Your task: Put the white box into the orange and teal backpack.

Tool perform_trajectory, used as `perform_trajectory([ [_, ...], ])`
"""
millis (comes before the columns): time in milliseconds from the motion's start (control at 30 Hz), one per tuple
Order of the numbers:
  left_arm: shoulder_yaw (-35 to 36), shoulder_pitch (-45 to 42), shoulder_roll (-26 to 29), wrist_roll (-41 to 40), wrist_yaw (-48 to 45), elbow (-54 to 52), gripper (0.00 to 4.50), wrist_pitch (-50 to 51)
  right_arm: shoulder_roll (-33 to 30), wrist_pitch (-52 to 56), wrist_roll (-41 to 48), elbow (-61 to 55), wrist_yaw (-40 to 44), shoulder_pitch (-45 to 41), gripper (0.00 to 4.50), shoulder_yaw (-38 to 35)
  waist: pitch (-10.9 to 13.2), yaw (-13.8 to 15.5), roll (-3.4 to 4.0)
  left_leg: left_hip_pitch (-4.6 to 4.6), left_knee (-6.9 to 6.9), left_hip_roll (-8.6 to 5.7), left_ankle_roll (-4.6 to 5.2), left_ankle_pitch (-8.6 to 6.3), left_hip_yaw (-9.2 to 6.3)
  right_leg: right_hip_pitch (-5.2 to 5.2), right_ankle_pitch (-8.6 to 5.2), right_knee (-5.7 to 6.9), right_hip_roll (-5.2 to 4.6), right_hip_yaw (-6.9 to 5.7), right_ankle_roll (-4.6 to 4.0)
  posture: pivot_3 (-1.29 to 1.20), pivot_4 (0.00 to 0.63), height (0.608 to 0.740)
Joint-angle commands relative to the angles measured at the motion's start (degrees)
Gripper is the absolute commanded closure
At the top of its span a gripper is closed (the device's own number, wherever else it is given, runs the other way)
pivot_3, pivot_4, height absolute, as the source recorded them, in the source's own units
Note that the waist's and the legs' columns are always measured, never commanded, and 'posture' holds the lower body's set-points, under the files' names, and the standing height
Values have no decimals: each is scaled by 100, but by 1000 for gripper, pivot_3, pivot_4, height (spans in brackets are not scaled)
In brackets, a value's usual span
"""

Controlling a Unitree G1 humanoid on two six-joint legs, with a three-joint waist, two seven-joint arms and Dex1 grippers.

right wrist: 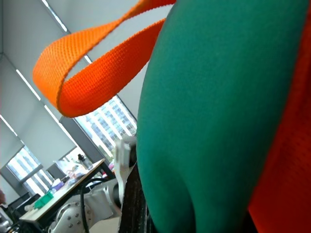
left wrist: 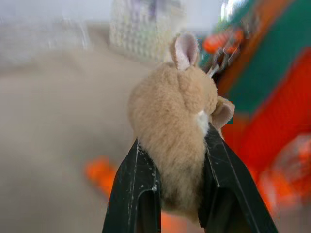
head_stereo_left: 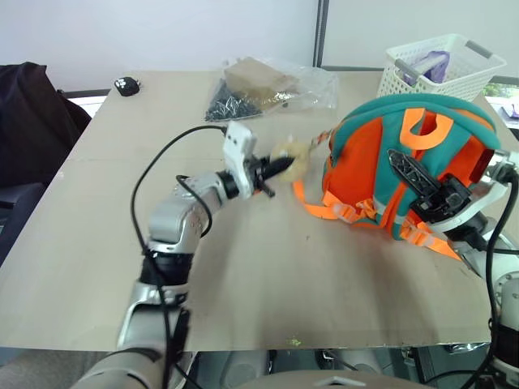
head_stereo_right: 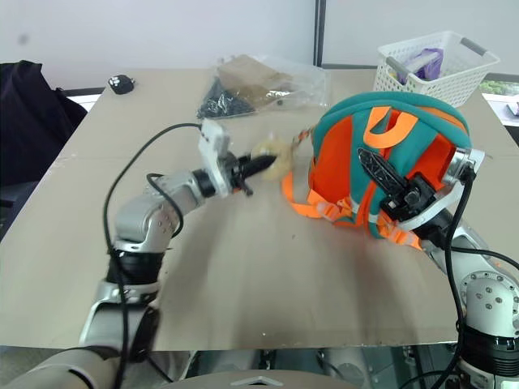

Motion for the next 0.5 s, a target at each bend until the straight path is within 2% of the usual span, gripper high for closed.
perform_trajectory([
  [33,-986,171,297,1032,0,406,4208,-101,41,-163,5,-191,-26,-57,4500,-77,-3,22,-6,-1,0,-1,0,0,1,0,0,-1,-1,-1,0,0,150,725],
  [100,-1168,104,172,1304,155,737,4208,-339,50,-184,-6,-186,-44,-80,4500,-71,-13,60,-14,0,1,0,1,0,1,1,0,-1,-2,1,0,0,150,725],
  [300,-595,-104,-550,1096,497,1123,4208,-974,66,-189,-82,-195,-26,-41,4500,-48,-27,87,-7,30,1,0,26,-15,-1,32,0,0,-5,4,-1,0,150,725],
  [367,-213,-187,-785,900,671,1108,3195,-1177,71,-209,-96,-178,-20,-47,4500,-61,-25,86,-10,30,1,1,27,-15,-1,32,0,1,-6,5,0,0,150,725],
  [400,40,-278,-899,755,766,1105,2829,-1217,71,-221,-108,-142,-11,-67,4500,-69,-25,85,-10,27,1,1,27,-15,-2,31,0,0,-6,5,0,0,150,725],
  [500,368,-465,-980,712,887,1175,1470,-1335,88,-261,-154,-33,8,-136,4500,-58,-23,70,-11,21,1,3,25,-14,-2,25,0,0,-5,5,0,0,150,725],
])
